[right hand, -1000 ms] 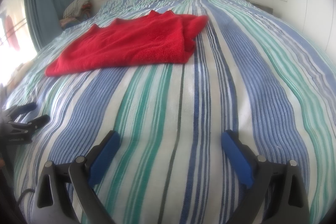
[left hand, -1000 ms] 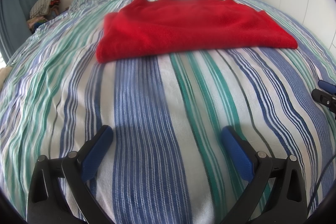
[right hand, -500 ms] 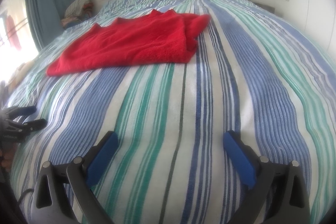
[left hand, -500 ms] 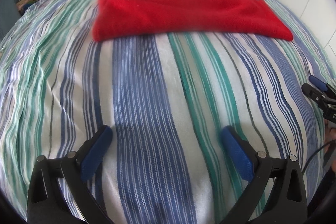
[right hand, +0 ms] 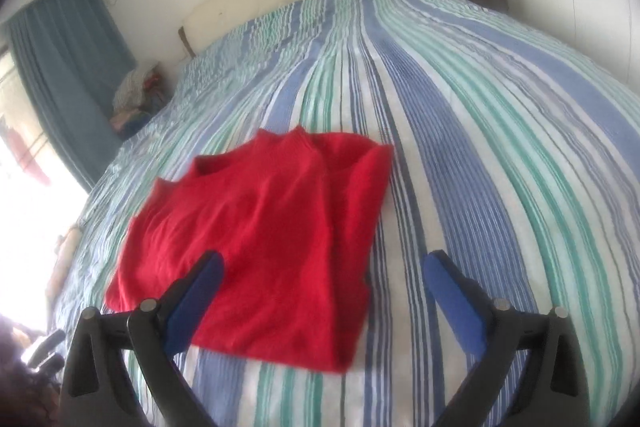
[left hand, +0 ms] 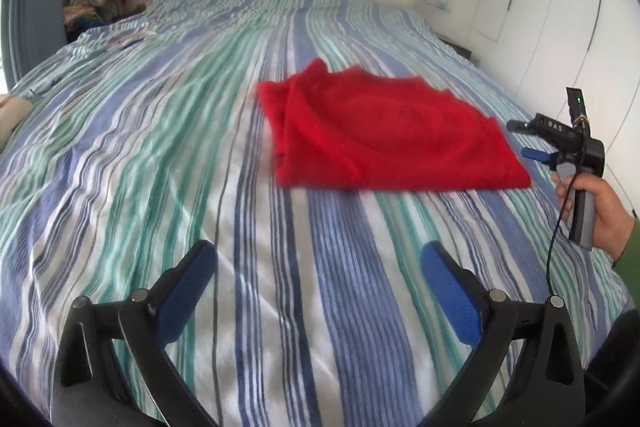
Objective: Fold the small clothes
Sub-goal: 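Reach the right gripper to the red sweater's edge and grasp it, then lift the gripped edge and fold the sweater over onto itself, open right gripper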
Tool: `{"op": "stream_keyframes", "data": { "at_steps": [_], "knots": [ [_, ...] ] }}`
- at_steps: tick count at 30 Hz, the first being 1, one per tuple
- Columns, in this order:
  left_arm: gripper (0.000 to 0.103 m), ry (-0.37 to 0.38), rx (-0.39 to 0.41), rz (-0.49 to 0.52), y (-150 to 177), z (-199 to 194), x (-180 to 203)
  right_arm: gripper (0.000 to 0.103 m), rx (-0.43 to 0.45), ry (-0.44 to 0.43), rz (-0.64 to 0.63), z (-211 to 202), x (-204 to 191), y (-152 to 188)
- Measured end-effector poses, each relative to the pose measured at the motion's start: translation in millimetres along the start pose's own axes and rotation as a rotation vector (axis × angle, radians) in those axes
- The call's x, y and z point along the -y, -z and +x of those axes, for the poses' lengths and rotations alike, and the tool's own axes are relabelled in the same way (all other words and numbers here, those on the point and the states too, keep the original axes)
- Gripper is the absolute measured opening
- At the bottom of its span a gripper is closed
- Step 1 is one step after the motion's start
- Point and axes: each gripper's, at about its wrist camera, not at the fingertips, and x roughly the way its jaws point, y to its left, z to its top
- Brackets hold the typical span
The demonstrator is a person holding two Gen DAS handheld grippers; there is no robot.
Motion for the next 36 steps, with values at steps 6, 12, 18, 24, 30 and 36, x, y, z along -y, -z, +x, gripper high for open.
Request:
{"op": "stream_keyframes", "data": {
  "at_steps": [6, 12, 18, 24, 30, 36],
  "knots": [
    [0.102, -0.069, -0.001, 0.158, 9.8, -4.5, 5.8, 0.058, -0.117, -0.001, 0.121, 71.1, 6.9, -1.1],
    [0.102, -0.090, 0.046, 0.181, 0.7, -24.0, 2.9, 0.010, -0.107, -0.023, 0.120, 50.1, -34.0, -30.9],
    [0.102, -0.057, -0.012, -0.028, -9.7, -20.9, -42.7, 0.010, -0.100, -0.137, -0.017, 40.4, -152.9, -62.2],
    [0.102, -0.151, 0.017, -0.124, -7.3, -26.0, -82.9, 0.010, -0.186, -0.210, -0.140, 98.6, -268.1, -35.9],
    [0.102, -0.169, -0.006, -0.191, -4.5, -24.0, -105.1, 0.044, -0.355, -0.422, -0.020, 169.3, -293.9, 15.6],
    [0.102, -0.103, -0.024, -0.217, -6.5, -28.3, -108.3, 0.048, -0.303, -0.588, -0.033, 129.3, -269.6, 14.8]
  ]
}}
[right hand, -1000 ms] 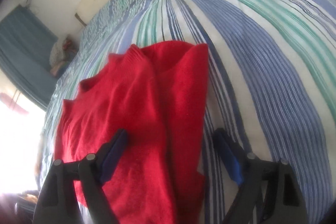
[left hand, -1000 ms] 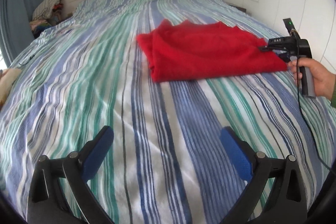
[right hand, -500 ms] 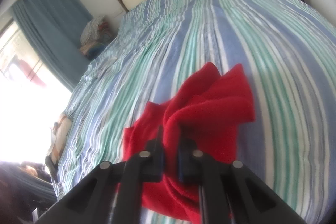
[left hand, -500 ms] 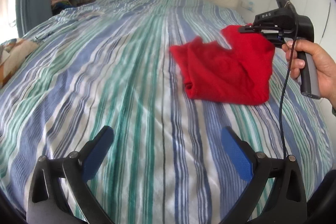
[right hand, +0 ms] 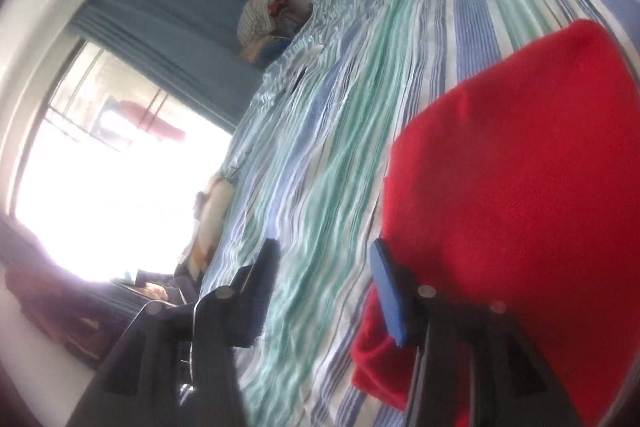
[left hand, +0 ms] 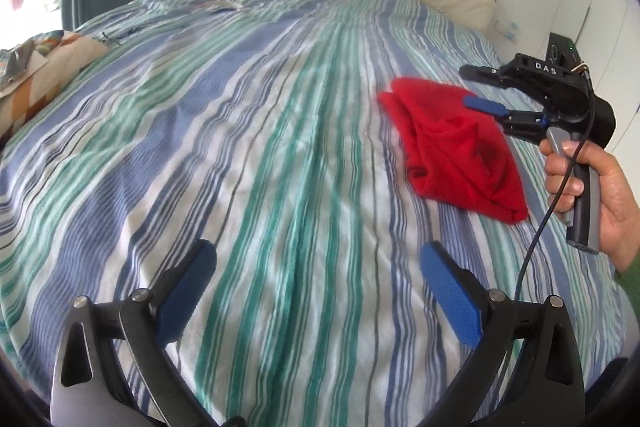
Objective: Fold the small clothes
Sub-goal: 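Lift the gripped edge and fold the sweater over onto itself, open right gripper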
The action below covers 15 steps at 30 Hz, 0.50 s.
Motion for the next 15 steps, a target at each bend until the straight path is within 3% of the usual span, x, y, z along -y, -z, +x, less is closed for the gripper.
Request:
{"op": "stream_keyframes", "data": {
  "at_steps": [1, 4, 5, 8, 10, 12, 15],
  "knots": [
    [0.102, 0.009, -0.002, 0.004, 0.5, -1.3, 1.6, 0.049, 0.017, 0.050, -0.052, -13.9, -2.3, 0.3],
    [0.102, 0.017, -0.005, 0.033, 1.6, -1.8, 9.0, 0.049, 0.033, 0.345, -0.208, -34.6, -2.9, 4.1],
    [0.102, 0.016, -0.006, 0.044, 2.2, -1.4, 11.8, 0.049, 0.019, 0.402, -0.246, -33.5, -1.0, 7.8],
    [0.102, -0.004, -0.005, 0.076, 5.0, -0.1, 17.6, 0.048, -0.028, 0.427, -0.337, -20.4, -0.4, 26.0],
    [0.102, -0.027, 0.004, 0.089, 6.3, 0.1, 18.6, 0.040, -0.030, 0.393, -0.406, -6.6, -8.6, 43.2],
    [0.102, -0.051, 0.014, 0.093, 6.8, 0.0, 17.2, 0.017, -0.105, 0.338, -0.437, 20.6, -14.0, 62.4],
    [0.102, -0.068, 0.008, 0.090, 7.2, 2.0, 13.6, 0.016, -0.206, 0.362, -0.613, 46.8, -29.1, 100.7]
  ]
}}
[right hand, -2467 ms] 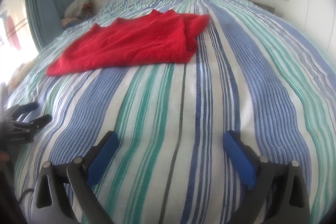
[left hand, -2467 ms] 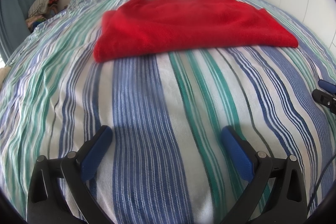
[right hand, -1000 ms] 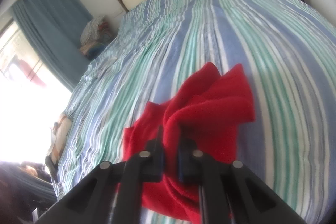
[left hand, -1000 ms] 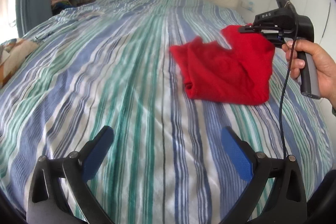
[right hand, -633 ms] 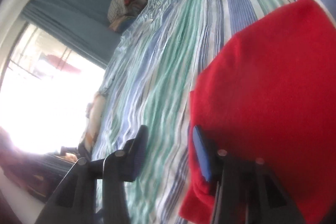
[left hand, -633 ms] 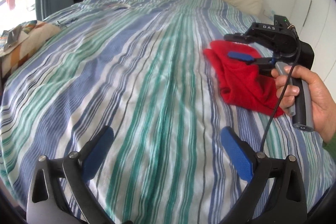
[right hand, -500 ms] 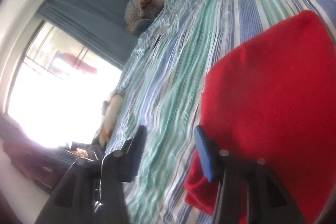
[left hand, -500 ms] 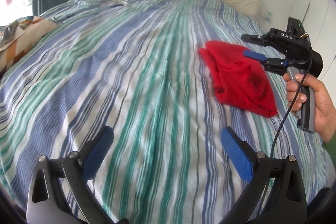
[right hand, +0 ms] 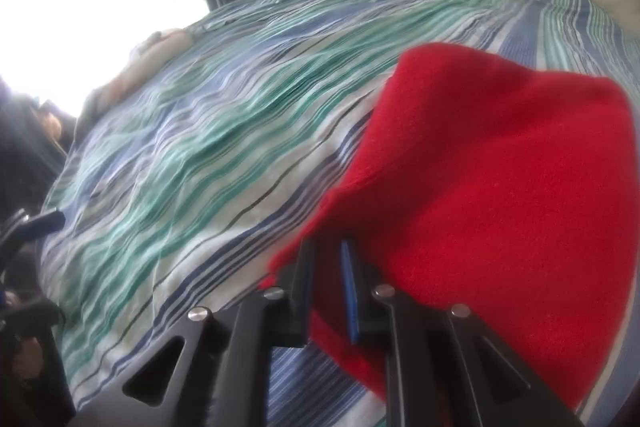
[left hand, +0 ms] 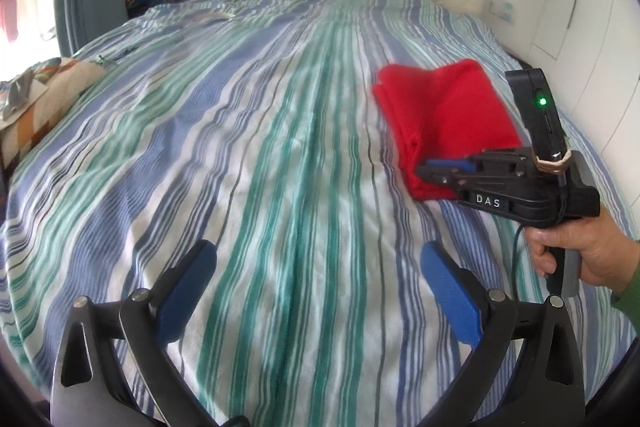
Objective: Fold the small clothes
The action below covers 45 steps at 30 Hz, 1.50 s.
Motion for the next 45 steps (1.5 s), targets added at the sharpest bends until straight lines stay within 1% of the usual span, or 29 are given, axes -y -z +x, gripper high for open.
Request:
{"op": "stream_keyframes", "data": {
  "at_steps": [1, 3, 6, 9, 11, 13, 14, 15, 16, 18, 20, 22, 26, 28, 29, 31, 33, 34, 35, 36, 37, 38, 39, 40, 41, 42, 43, 45],
  "knots": [
    [0.102, 0.003, -0.005, -0.004, 0.0, 0.8, -0.8, 0.016, 0.001, 0.014, -0.036, -2.6, -5.6, 2.5],
    [0.102, 0.014, -0.011, -0.009, 0.5, 1.0, -0.4, 0.016, -0.001, 0.009, -0.035, -12.4, -2.7, 2.6],
    [0.102, 0.021, -0.001, 0.002, 0.7, -1.9, 2.7, 0.016, 0.047, 0.008, -0.020, -39.8, 5.1, -0.8],
    [0.102, 0.015, 0.001, 0.020, 2.1, -1.4, 7.9, 0.016, 0.093, 0.035, 0.007, -58.9, 12.7, -3.9],
    [0.102, 0.009, -0.003, 0.027, 3.2, 0.7, 10.2, 0.016, 0.088, 0.052, 0.009, -57.2, 12.9, -3.4],
    [0.102, -0.004, 0.001, 0.033, 3.8, 2.1, 10.9, 0.016, 0.073, 0.045, 0.019, -44.2, 7.4, -0.5],
    [0.102, -0.013, 0.005, 0.036, 4.3, 2.1, 11.3, 0.016, 0.045, 0.027, 0.023, -33.8, 3.6, 3.8],
    [0.102, -0.024, 0.011, 0.040, 4.8, 2.0, 11.3, 0.017, -0.002, 0.017, 0.017, -21.1, -2.0, 9.2],
    [0.102, -0.037, 0.016, 0.044, 5.7, 1.4, 11.7, 0.019, -0.031, 0.029, -0.005, -11.6, -9.8, 15.4],
    [0.102, -0.062, 0.021, 0.051, 7.3, 2.1, 9.9, 0.019, -0.019, 0.035, -0.045, -12.1, -22.4, 22.9],
    [0.102, -0.069, 0.015, 0.050, 8.1, 3.5, 7.7, 0.019, -0.003, 0.003, -0.024, -25.6, -22.3, 25.1],
    [0.102, -0.058, 0.010, 0.042, 7.9, 4.0, 6.6, 0.019, 0.039, 0.012, -0.020, -48.0, -18.6, 30.4],
    [0.102, -0.039, 0.013, 0.045, 8.1, 4.5, 11.9, 0.019, 0.115, 0.070, 0.053, -95.0, 11.3, 47.1],
    [0.102, -0.035, 0.016, 0.059, 9.0, 6.2, 18.1, 0.019, 0.130, 0.126, 0.104, -106.6, 32.6, 54.9],
    [0.102, -0.030, 0.016, 0.066, 9.6, 8.0, 22.1, 0.020, 0.122, 0.141, 0.135, -106.3, 43.7, 59.7],
    [0.102, -0.011, 0.011, 0.077, 11.9, 11.5, 29.0, 0.020, 0.075, 0.128, 0.200, -94.2, 62.8, 71.4],
    [0.102, 0.012, -0.007, 0.086, 14.1, 14.2, 34.1, 0.020, 0.012, 0.101, 0.228, -75.2, 68.0, 86.1],
    [0.102, 0.034, -0.019, 0.084, 13.7, 14.1, 34.9, 0.020, 0.001, 0.087, 0.221, -72.0, 65.9, 92.6],
    [0.102, 0.066, -0.026, 0.071, 11.2, 12.5, 35.4, 0.020, 0.000, 0.072, 0.211, -74.5, 62.3, 96.3],
    [0.102, 0.110, -0.030, 0.049, 5.7, 11.5, 34.9, 0.020, -0.020, 0.046, 0.210, -77.0, 59.5, 98.5],
    [0.102, 0.164, -0.034, 0.021, -2.8, 11.3, 34.7, 0.021, -0.024, 0.037, 0.207, -82.0, 57.0, 101.1],
    [0.102, 0.222, -0.038, -0.004, -13.9, 12.7, 35.5, 0.028, -0.019, 0.033, 0.203, -89.7, 56.3, 102.9],
    [0.102, 0.274, -0.044, -0.026, -27.0, 16.4, 38.6, 0.046, -0.006, 0.022, 0.209, -98.0, 58.6, 104.0],
    [0.102, 0.320, -0.058, -0.041, -41.2, 23.2, 41.1, 0.058, 0.019, 0.009, 0.231, -107.0, 64.0, 104.5],
    [0.102, 0.371, -0.080, -0.051, -57.3, 34.9, 45.6, 0.075, 0.056, 0.007, 0.262, -116.3, 72.1, 103.7],
    [0.102, 0.417, -0.112, -0.056, -71.6, 50.6, 50.0, 0.077, 0.101, 0.013, 0.299, -126.0, 82.5, 101.5],
    [0.102, 0.441, -0.149, -0.061, -85.4, 69.4, 54.4, 0.078, 0.138, 0.011, 0.341, -133.4, 94.9, 97.9],
    [0.102, 0.447, -0.224, -0.086, -107.1, 111.8, 61.6, 0.078, 0.181, -0.013, 0.447, -139.7, 125.0, 89.0]
  ]
}}
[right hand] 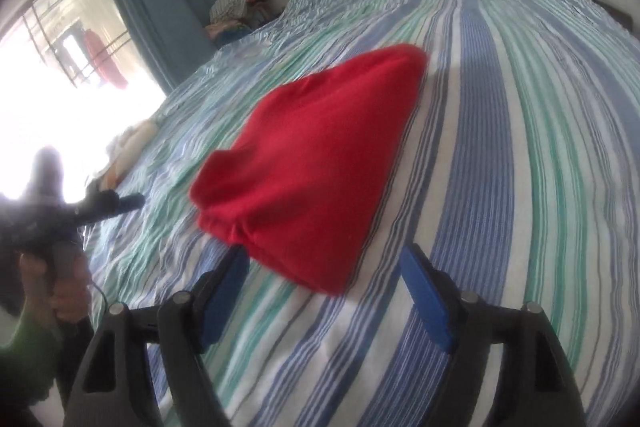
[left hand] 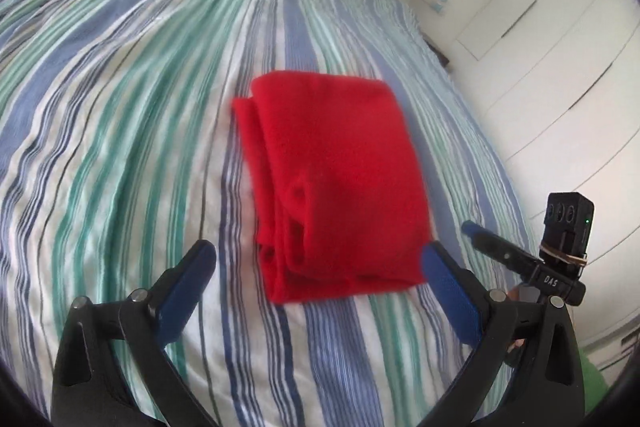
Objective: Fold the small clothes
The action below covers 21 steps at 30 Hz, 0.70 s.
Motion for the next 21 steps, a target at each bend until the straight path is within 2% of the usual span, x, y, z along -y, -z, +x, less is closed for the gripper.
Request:
{"op": "stream_keyframes", "data": {
  "at_steps": [3, 5, 8, 10, 11, 12, 13, 14, 15, 16, 18, 21],
  "knots": [
    [0.102, -0.054, -0.068, -0.031, -30.2, 48.6, -14.6, 0.078, 0.058, -0.027, 0.161, 5.8, 34.8, -30.8],
    [0.102, -0.111, -0.075, -0.030, -39.7, 68.7, -20.3, 0.078, 0.072, -0.051, 0.255, 20.5, 55.5, -47.2],
    [0.102, -0.073, -0.074, -0.039, -43.3, 82.6, -18.7, 0.078, 0.051, -0.120, 0.364, 52.8, 79.6, -61.5],
    [0.102, -0.021, -0.076, -0.036, -42.0, 89.1, -11.8, 0.077, 0.005, -0.204, 0.379, 83.4, 80.6, -68.5],
    [0.096, -0.009, -0.087, -0.027, -40.9, 93.2, -7.8, 0.076, -0.016, -0.231, 0.370, 98.6, 78.0, -70.3],
    [0.061, -0.026, -0.093, 0.001, -38.7, 96.8, -1.0, 0.070, -0.013, -0.222, 0.353, 109.8, 72.3, -70.8],
    [0.041, -0.057, -0.099, 0.038, -36.6, 99.1, 5.1, 0.061, -0.006, -0.205, 0.325, 118.2, 64.6, -70.6],
    [0.031, -0.082, -0.090, 0.052, -35.2, 96.7, 8.9, 0.040, -0.019, -0.190, 0.292, 125.3, 54.1, -71.7],
    [0.023, -0.085, -0.074, 0.051, -34.1, 90.6, 11.6, 0.038, -0.027, -0.130, 0.242, 128.0, 41.1, -72.9],
    [0.022, -0.080, -0.064, 0.052, -33.7, 82.8, 15.2, 0.036, -0.016, -0.045, 0.155, 124.9, 24.7, -74.6],
    [0.020, -0.066, -0.020, 0.075, -35.4, 60.3, 25.0, 0.031, 0.025, 0.048, 0.011, 108.2, -5.4, -79.1],
    [0.020, -0.025, 0.053, 0.122, -43.2, 24.0, 47.1, 0.030, 0.110, 0.064, -0.096, 71.2, -36.8, -90.2]
  ]
}}
